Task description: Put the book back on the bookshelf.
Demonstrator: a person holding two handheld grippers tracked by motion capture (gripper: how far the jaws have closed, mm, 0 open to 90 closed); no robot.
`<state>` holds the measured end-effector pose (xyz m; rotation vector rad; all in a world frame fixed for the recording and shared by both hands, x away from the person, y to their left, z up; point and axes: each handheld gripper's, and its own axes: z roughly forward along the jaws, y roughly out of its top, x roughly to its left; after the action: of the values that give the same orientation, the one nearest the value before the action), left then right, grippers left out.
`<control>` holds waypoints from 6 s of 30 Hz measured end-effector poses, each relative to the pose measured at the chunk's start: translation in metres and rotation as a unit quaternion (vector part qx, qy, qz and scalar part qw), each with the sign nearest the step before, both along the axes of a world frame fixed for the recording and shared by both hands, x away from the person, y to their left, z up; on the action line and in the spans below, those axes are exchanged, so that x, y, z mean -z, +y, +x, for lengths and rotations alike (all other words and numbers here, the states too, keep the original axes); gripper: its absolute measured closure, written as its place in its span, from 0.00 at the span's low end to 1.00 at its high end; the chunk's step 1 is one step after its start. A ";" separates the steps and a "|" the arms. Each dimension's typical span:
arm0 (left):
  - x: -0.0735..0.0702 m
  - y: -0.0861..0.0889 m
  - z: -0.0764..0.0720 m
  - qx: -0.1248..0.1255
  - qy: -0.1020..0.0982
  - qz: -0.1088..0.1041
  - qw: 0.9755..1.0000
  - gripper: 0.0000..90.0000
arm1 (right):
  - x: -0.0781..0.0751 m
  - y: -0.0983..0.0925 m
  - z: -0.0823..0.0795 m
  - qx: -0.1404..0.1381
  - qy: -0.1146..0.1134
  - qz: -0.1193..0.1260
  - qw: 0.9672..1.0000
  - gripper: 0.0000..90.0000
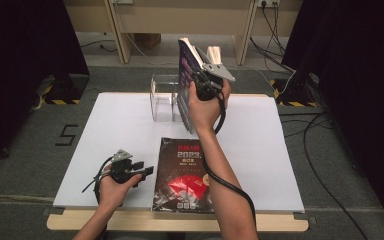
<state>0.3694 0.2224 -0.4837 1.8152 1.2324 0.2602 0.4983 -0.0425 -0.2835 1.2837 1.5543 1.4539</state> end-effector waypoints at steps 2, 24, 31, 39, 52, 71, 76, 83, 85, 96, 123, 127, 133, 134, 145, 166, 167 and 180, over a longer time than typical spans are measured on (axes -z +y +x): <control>0.000 0.000 0.000 0.000 -0.001 0.000 1.000 0.53 | 0.001 0.001 0.002 0.002 -0.001 -0.002 1.000 0.92; 0.001 0.000 0.000 -0.002 0.000 0.000 1.000 0.53 | 0.004 0.011 0.018 0.007 0.004 -0.004 1.000 0.92; 0.000 0.001 0.000 -0.002 0.000 0.000 1.000 0.53 | 0.004 0.012 0.022 0.008 0.002 -0.007 1.000 0.92; 0.001 0.001 0.000 -0.001 -0.002 -0.001 1.000 0.53 | 0.006 0.016 0.027 0.012 0.003 -0.008 1.000 0.92; 0.001 0.002 0.000 -0.001 -0.001 -0.001 1.000 0.53 | 0.008 0.022 0.037 0.024 0.004 -0.013 1.000 0.92; 0.001 0.002 0.000 -0.001 0.000 -0.001 1.000 0.53 | 0.008 0.025 0.052 0.045 0.000 -0.023 0.999 0.92; 0.001 0.002 0.000 -0.001 0.001 0.000 1.000 0.53 | 0.011 0.026 0.057 0.049 0.002 -0.030 0.998 0.92; 0.001 0.003 0.000 0.002 0.003 0.000 1.000 0.53 | 0.017 0.034 0.060 0.051 0.006 -0.039 0.998 0.92; 0.002 0.003 0.000 0.000 0.001 -0.001 1.000 0.53 | 0.019 0.036 0.061 0.052 0.007 -0.044 0.998 0.92; 0.002 0.003 0.000 0.001 0.000 -0.002 1.000 0.54 | 0.035 0.048 0.064 0.044 0.023 -0.079 0.996 0.92; 0.004 -0.002 -0.002 0.007 0.004 0.000 1.000 0.53 | 0.019 0.017 0.029 -0.011 0.087 -0.052 0.995 0.83; 0.003 -0.002 -0.002 0.006 0.004 0.000 1.000 0.53 | 0.013 0.018 0.036 -0.010 0.104 -0.057 0.993 0.82; 0.002 -0.001 -0.002 0.005 0.000 -0.002 1.000 0.53 | 0.011 0.020 0.043 -0.003 0.115 -0.063 0.991 0.84; 0.003 -0.001 -0.002 0.005 0.001 -0.002 1.000 0.53 | 0.011 0.020 0.043 -0.001 0.117 -0.063 0.991 0.84; 0.003 -0.002 -0.002 0.007 0.004 0.000 1.000 0.53 | 0.007 0.027 0.055 0.001 0.142 -0.072 0.987 0.86; 0.003 -0.002 -0.002 0.007 0.004 0.001 1.000 0.53 | 0.009 0.015 0.054 0.015 0.141 -0.069 0.988 0.92; 0.003 -0.002 -0.002 0.006 0.003 0.000 1.000 0.53 | 0.009 0.016 0.054 0.017 0.138 -0.066 0.988 0.92; 0.002 0.001 -0.003 0.006 0.001 -0.003 1.000 0.54 | -0.001 0.027 0.050 0.036 0.095 -0.069 0.992 0.92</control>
<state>0.3667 0.2234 -0.4852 1.8169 1.2220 0.2472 0.5484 -0.0157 -0.2829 1.4138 1.6813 1.1865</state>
